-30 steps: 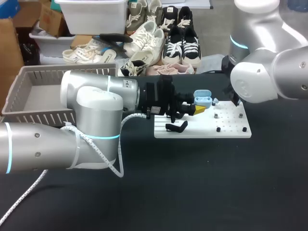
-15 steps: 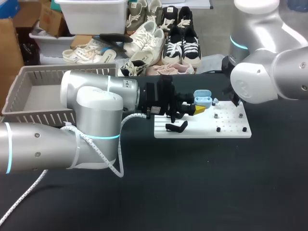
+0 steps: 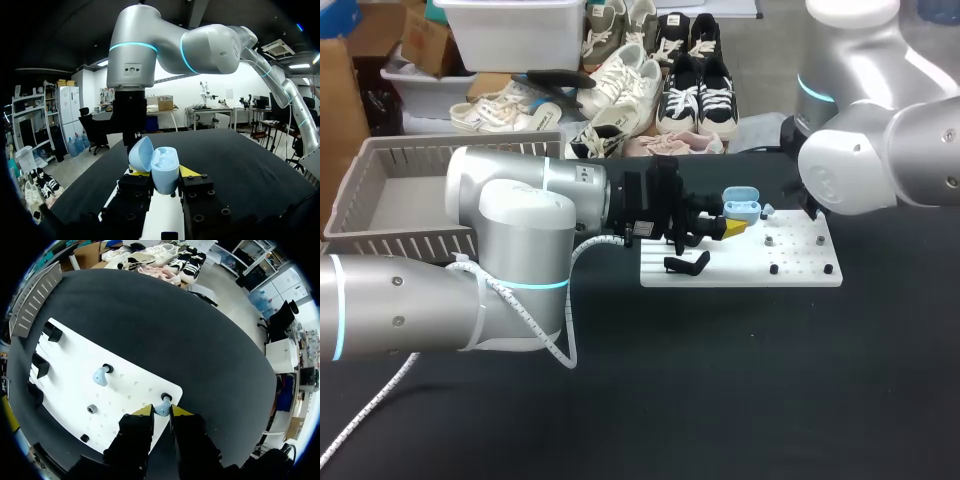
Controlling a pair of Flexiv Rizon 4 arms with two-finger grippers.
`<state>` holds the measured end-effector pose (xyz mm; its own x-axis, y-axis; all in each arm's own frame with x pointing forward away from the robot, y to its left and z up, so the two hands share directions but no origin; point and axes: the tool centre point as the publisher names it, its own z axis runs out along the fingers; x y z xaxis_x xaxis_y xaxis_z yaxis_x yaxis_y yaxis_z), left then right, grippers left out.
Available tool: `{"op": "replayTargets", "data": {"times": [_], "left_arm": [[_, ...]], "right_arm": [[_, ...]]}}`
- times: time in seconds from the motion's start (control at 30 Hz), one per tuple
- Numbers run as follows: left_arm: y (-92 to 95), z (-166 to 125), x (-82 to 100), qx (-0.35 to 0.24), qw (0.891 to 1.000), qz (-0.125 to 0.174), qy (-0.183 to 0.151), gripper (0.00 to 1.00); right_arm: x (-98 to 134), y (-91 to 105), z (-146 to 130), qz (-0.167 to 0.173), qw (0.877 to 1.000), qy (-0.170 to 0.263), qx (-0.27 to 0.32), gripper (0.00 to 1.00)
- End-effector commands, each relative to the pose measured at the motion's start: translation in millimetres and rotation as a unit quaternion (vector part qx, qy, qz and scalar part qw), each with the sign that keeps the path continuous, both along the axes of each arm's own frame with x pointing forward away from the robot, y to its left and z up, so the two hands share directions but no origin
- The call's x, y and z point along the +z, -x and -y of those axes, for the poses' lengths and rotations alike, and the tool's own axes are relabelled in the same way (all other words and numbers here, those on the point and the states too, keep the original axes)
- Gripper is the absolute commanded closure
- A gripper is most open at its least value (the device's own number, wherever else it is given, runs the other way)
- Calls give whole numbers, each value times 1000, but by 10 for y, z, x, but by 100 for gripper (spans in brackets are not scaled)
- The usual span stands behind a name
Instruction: Pick up each earbud case from the left stands, insert the matching earbuds, close the lid, and place the case in the box.
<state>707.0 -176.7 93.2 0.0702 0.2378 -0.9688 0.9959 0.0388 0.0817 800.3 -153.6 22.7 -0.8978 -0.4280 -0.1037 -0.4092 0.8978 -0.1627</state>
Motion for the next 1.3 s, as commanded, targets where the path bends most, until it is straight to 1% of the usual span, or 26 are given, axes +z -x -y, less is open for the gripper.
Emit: {"op": "replayTargets", "data": {"times": [0.03,0.2,0.37,0.53,0.57,0.6,0.77,0.9,1.13,1.3], "left_arm": [[4,-3,-9,1,1000,1,2,100],[4,-3,-9,1,1000,1,2,100],[4,-3,-9,1,1000,1,2,100],[4,-3,-9,1,1000,1,2,100],[4,-3,-9,1,1000,1,2,100],[4,-3,-9,1,1000,1,2,100],[4,-3,-9,1,1000,1,2,100],[4,-3,-9,1,1000,1,2,100],[4,-3,-9,1,1000,1,2,100],[4,-3,-9,1,1000,1,2,100]], "right_arm": [[4,15,-15,1,1000,2,-3,84],[2,12,-12,0,1000,2,-6,86],[-1,5,-12,-1,1000,1,-9,85],[-6,-5,-13,-2,1000,1,-12,91],[-7,-5,-13,-2,1000,1,-13,97],[-7,-5,-13,-2,1000,1,-13,100],[0,-9,-9,-4,1000,1,-15,100],[68,7,-21,-4,1000,1,-15,100],[250,127,-52,-2,1000,-5,-14,100],[329,245,-95,-8,1000,-12,-10,100]]}}
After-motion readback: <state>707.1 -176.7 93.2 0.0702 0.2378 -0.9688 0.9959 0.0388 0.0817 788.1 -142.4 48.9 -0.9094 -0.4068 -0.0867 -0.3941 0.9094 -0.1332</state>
